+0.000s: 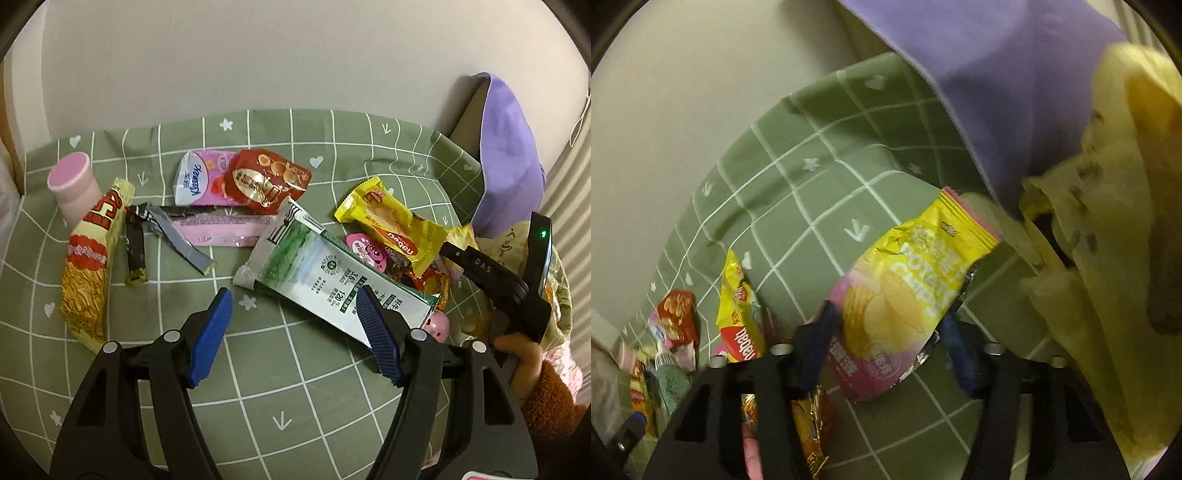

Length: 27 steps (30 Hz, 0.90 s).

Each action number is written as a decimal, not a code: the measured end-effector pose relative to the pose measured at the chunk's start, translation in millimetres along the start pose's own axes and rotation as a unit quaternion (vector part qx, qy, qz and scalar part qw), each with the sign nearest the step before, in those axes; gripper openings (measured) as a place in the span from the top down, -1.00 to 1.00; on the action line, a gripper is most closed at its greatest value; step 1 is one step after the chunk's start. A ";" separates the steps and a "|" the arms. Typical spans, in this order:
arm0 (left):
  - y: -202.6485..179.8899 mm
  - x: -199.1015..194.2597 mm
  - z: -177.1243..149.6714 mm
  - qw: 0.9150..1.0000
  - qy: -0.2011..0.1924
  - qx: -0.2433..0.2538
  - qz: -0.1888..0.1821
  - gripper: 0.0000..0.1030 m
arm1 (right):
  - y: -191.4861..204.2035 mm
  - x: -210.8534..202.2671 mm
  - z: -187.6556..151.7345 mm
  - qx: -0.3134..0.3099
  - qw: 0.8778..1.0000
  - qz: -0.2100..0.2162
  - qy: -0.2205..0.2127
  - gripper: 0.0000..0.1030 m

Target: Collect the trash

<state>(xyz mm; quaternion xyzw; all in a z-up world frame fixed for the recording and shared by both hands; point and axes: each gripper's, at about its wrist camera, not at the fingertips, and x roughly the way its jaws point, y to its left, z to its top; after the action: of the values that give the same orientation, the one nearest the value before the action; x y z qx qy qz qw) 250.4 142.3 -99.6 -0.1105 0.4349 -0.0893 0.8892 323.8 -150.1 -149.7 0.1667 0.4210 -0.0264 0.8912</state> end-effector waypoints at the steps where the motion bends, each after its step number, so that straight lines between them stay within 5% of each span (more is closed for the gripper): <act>1: -0.2 0.4 0.1 1.000 0.001 0.001 -0.001 -0.28 | 3.7 -0.6 0.5 -0.011 1.000 0.010 0.000 0.47; 3: 0.3 1.3 1.3 1.000 0.003 0.000 -0.005 -0.28 | 9.7 -7.7 3.3 -0.031 0.999 0.028 -0.002 0.76; 7: 2.0 2.1 3.5 1.000 0.009 -0.016 -0.018 -0.28 | 15.1 -26.9 5.8 -0.051 0.997 0.049 -0.010 0.88; 19: 2.9 15.5 10.1 0.991 0.045 -0.097 -0.086 -0.43 | 13.6 -94.2 -10.9 -0.119 0.989 0.084 -0.011 0.89; 27: 3.8 42.1 23.7 0.987 0.068 -0.137 -0.044 -0.50 | -7.9 -123.2 -23.9 -0.131 0.987 0.092 0.002 0.89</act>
<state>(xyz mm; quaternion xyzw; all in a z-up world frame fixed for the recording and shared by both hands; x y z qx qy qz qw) 295.0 138.0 -118.2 -0.2444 0.4968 -0.0750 0.8294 225.2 -161.4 -72.5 0.0863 0.4052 0.1112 0.9033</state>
